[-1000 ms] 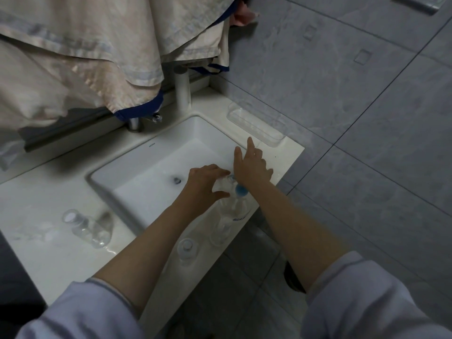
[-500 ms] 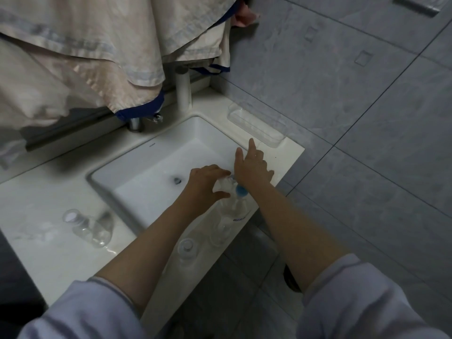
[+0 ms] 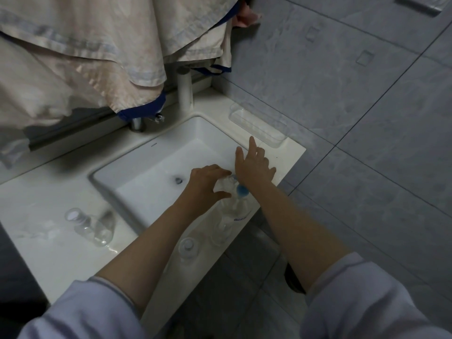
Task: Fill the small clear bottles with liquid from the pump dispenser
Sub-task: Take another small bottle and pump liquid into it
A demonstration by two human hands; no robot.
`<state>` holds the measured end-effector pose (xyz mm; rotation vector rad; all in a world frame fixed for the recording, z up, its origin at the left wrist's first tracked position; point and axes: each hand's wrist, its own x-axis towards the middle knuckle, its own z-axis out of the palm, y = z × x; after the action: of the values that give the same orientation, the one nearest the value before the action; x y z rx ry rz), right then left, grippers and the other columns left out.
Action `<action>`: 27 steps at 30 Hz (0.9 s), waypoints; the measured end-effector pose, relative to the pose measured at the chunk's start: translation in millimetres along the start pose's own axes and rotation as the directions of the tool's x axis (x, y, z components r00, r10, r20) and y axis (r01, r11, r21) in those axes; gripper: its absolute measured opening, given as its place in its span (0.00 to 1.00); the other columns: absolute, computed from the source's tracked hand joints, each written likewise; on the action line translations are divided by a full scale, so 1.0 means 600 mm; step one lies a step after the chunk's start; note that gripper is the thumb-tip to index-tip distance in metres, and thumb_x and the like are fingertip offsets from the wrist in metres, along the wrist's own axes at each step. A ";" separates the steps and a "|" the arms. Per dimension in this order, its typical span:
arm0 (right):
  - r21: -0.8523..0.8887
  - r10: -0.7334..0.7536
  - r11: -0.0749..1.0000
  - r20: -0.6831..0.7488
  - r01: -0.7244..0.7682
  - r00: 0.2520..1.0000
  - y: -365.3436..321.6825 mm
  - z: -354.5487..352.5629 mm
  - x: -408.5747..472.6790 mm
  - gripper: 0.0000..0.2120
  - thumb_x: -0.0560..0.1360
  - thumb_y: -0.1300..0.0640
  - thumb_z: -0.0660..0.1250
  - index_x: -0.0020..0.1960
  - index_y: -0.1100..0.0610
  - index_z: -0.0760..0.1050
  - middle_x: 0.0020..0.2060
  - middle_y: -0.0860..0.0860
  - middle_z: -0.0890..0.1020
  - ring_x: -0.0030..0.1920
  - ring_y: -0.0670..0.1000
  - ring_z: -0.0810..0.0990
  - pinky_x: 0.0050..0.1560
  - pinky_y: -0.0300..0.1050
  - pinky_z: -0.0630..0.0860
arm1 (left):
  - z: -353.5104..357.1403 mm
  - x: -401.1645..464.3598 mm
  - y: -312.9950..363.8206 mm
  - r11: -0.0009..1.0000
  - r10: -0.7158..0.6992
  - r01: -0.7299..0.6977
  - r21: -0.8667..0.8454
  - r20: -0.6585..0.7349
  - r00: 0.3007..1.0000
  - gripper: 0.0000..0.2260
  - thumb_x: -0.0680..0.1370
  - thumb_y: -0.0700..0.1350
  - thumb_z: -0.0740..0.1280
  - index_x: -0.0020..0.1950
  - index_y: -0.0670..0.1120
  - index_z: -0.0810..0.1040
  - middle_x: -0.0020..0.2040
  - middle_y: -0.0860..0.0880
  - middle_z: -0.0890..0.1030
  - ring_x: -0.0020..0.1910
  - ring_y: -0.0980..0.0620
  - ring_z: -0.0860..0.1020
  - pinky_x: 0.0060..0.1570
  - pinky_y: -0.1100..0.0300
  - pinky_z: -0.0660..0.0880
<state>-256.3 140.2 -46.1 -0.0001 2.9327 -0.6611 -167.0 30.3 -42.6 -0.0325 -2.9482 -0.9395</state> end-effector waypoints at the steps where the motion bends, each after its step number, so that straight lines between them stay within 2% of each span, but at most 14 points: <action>1: 0.004 0.010 1.000 0.004 -0.010 1.000 0.001 0.000 -0.002 0.29 0.80 0.38 0.42 0.77 0.47 0.42 0.76 0.54 0.56 0.73 0.59 0.59 0.71 0.66 0.51 | 0.000 0.000 0.000 1.000 0.000 0.000 -0.022 -0.006 1.000 0.21 0.72 0.51 0.71 0.62 0.46 0.76 0.60 0.47 0.78 0.60 0.51 0.75 0.65 0.62 0.63; 4: -0.037 0.030 0.999 0.029 -0.029 0.999 0.004 0.008 -0.009 0.29 0.80 0.39 0.41 0.77 0.48 0.40 0.76 0.54 0.56 0.73 0.59 0.59 0.71 0.67 0.49 | 0.002 -0.006 -0.006 0.998 0.015 -0.017 -0.059 -0.035 0.999 0.19 0.71 0.49 0.72 0.60 0.45 0.77 0.58 0.46 0.80 0.58 0.49 0.76 0.60 0.72 0.60; 9: -0.056 0.044 0.998 0.059 -0.041 0.997 0.002 0.010 -0.008 0.28 0.81 0.40 0.40 0.77 0.48 0.39 0.76 0.54 0.55 0.73 0.59 0.59 0.71 0.67 0.48 | 0.007 -0.008 -0.011 0.999 0.046 -0.046 -0.016 -0.047 0.998 0.20 0.70 0.49 0.73 0.59 0.44 0.79 0.56 0.45 0.81 0.55 0.48 0.78 0.57 0.63 0.66; 11: -0.029 0.041 0.999 0.073 -0.039 0.997 0.002 0.004 -0.007 0.29 0.80 0.40 0.41 0.77 0.48 0.40 0.76 0.55 0.55 0.73 0.60 0.58 0.71 0.67 0.50 | 0.010 -0.008 -0.010 0.998 0.040 -0.043 -0.036 -0.063 0.997 0.20 0.69 0.49 0.74 0.59 0.44 0.79 0.56 0.45 0.81 0.54 0.49 0.78 0.60 0.60 0.67; 14: -0.014 0.000 1.000 0.023 0.000 1.000 -0.001 -0.003 -0.005 0.29 0.81 0.40 0.42 0.77 0.48 0.41 0.76 0.54 0.55 0.73 0.59 0.59 0.71 0.66 0.50 | 0.009 -0.005 -0.005 0.999 0.019 -0.022 -0.050 -0.061 0.998 0.20 0.70 0.51 0.73 0.60 0.47 0.78 0.57 0.48 0.80 0.57 0.50 0.77 0.65 0.53 0.68; 17: 0.020 0.039 0.999 0.031 -0.040 0.999 0.002 0.000 -0.007 0.28 0.81 0.40 0.41 0.78 0.48 0.41 0.76 0.55 0.56 0.72 0.60 0.60 0.70 0.66 0.51 | 0.007 -0.001 -0.003 1.000 0.012 -0.012 -0.021 -0.036 0.999 0.20 0.71 0.51 0.72 0.62 0.47 0.77 0.59 0.48 0.79 0.59 0.50 0.76 0.66 0.57 0.65; 24: -0.033 0.039 0.999 0.064 -0.037 0.997 0.004 0.012 -0.008 0.28 0.81 0.41 0.41 0.77 0.48 0.40 0.76 0.54 0.55 0.73 0.59 0.59 0.71 0.67 0.49 | -0.006 -0.010 0.001 0.999 0.035 -0.036 0.035 0.011 0.999 0.20 0.74 0.50 0.69 0.64 0.44 0.75 0.61 0.46 0.78 0.60 0.50 0.75 0.65 0.59 0.65; 27: -0.006 0.017 1.000 0.040 -0.017 0.999 0.003 0.002 -0.003 0.29 0.81 0.40 0.41 0.78 0.48 0.40 0.76 0.54 0.56 0.73 0.59 0.59 0.70 0.66 0.51 | -0.008 -0.007 0.004 1.000 0.018 -0.018 0.016 0.002 1.000 0.21 0.73 0.51 0.70 0.64 0.46 0.75 0.62 0.47 0.77 0.61 0.51 0.74 0.67 0.56 0.64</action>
<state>-254.4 141.1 -47.8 0.0110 2.8927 -0.6427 -162.8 29.7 -37.5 -0.0593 -2.9518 -0.9138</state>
